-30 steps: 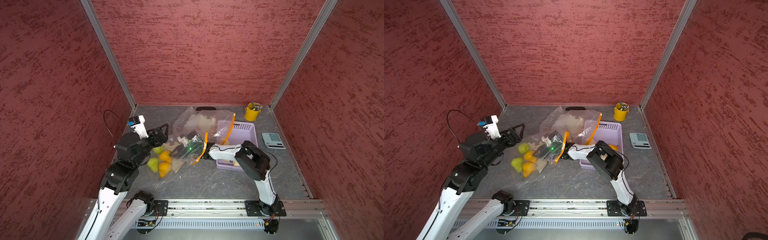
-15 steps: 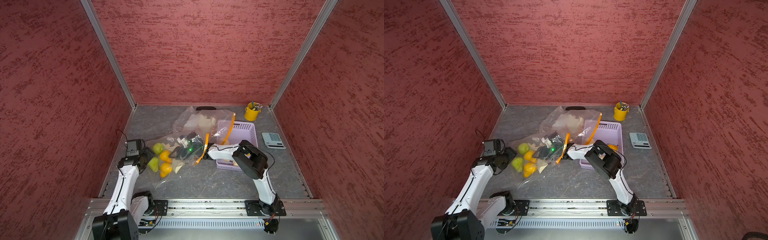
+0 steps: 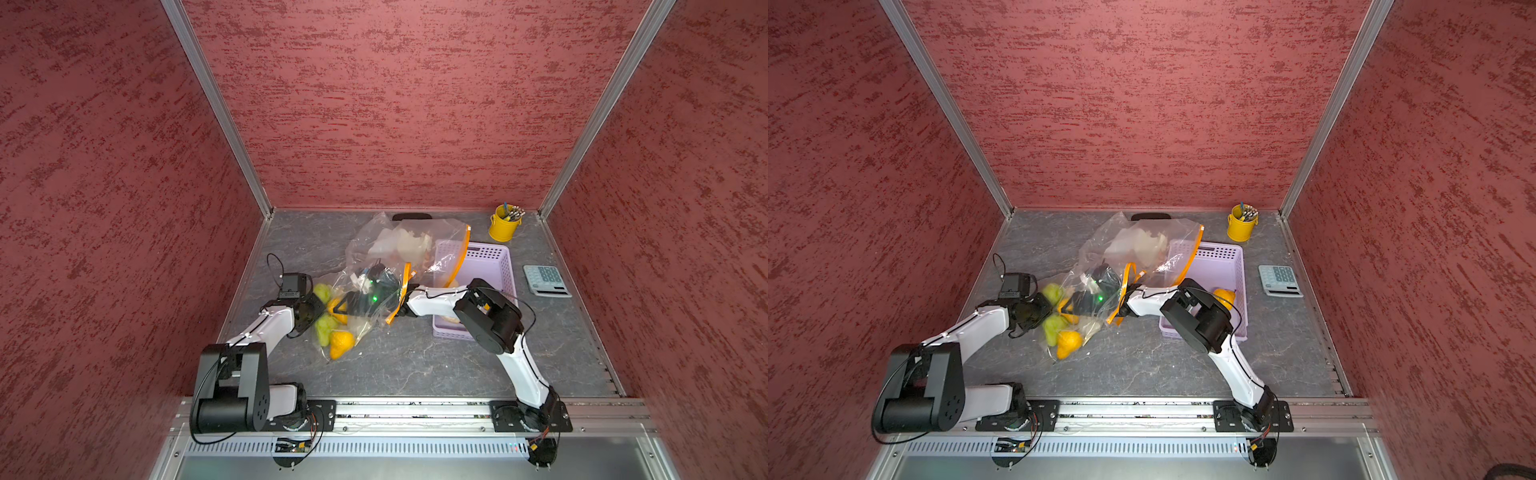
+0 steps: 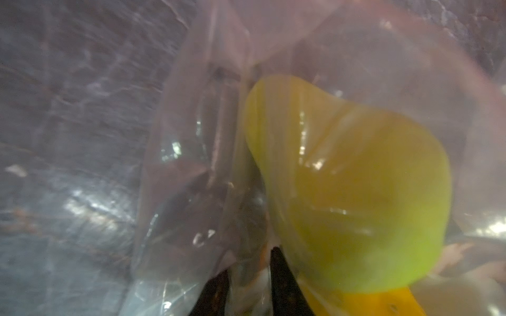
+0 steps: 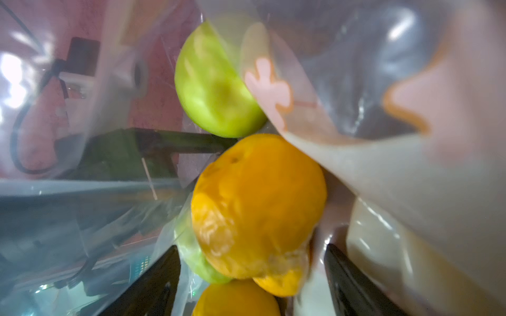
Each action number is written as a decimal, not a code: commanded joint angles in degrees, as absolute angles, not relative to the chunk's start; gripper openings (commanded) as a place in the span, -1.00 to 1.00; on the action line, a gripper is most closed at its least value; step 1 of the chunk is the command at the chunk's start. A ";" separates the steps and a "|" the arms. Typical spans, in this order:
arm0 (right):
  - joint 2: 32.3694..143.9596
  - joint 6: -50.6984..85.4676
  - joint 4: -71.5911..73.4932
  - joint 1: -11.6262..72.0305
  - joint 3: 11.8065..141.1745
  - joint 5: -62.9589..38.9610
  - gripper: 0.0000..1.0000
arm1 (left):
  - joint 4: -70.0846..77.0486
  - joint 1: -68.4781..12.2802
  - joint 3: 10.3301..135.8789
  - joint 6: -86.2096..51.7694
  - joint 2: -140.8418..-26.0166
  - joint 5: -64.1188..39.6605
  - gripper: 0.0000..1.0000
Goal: Open the zip-top bag and take out the pear
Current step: Pick up the pear from the zipper food storage bag.
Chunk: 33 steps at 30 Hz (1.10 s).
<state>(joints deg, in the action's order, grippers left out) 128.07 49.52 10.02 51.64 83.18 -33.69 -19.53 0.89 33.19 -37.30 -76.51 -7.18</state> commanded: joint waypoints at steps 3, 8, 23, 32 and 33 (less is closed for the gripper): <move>131.11 48.27 9.29 51.69 85.31 -31.05 0.69 | -13.58 -2.47 33.92 -37.42 -80.27 -12.42 -0.60; 131.69 48.35 7.36 51.55 85.71 -27.06 0.66 | -10.82 -2.64 33.47 -37.55 -82.05 -15.29 -0.77; 116.55 49.34 12.72 49.93 72.73 -29.47 0.21 | -10.20 1.88 33.76 -35.82 -82.71 -14.90 -1.00; 99.99 52.76 13.43 46.16 56.95 -35.08 0.16 | -9.97 3.55 33.69 -35.95 -82.25 -16.11 -1.00; 97.90 52.50 12.59 45.69 55.80 -35.15 0.16 | -9.91 3.67 33.66 -35.96 -82.31 -16.37 -1.00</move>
<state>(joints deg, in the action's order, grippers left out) 103.02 52.21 13.41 46.87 58.33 -33.43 -10.90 2.92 33.47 -36.60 -82.24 -15.94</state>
